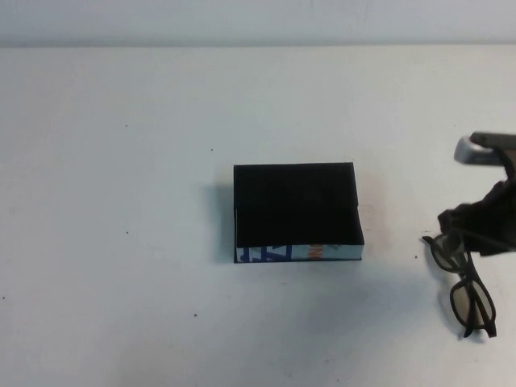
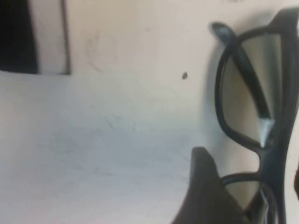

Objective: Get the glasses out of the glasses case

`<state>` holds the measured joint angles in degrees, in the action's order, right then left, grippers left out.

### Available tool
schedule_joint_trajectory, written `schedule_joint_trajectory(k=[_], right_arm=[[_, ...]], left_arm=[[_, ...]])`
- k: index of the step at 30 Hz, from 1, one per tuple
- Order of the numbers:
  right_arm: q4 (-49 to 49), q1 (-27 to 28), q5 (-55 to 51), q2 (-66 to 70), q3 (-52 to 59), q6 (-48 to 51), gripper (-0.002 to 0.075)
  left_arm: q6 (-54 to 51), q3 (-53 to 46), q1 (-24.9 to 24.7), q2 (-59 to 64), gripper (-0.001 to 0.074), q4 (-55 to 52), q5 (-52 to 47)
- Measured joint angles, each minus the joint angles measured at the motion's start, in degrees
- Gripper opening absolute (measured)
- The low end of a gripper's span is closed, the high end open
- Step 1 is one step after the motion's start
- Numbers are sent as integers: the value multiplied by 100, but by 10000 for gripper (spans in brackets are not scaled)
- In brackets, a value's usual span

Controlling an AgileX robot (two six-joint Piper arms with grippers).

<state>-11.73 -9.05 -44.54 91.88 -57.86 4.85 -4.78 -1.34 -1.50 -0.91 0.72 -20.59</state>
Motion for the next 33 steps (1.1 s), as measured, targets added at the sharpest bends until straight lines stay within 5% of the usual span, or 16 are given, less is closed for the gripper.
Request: schedule_joint_trajectory(k=[14,27,33], right_arm=[[281,0,-47,-4553,693,-229,370],[799,0,4504,-6678,4300,-263,371],[580,0,4632,-7787,5562,-273,363]], left_arm=[[0,0,0,0,-5,0,0],[0,0,0,0,-5,0,0],[0,0,0,0,-5,0,0]])
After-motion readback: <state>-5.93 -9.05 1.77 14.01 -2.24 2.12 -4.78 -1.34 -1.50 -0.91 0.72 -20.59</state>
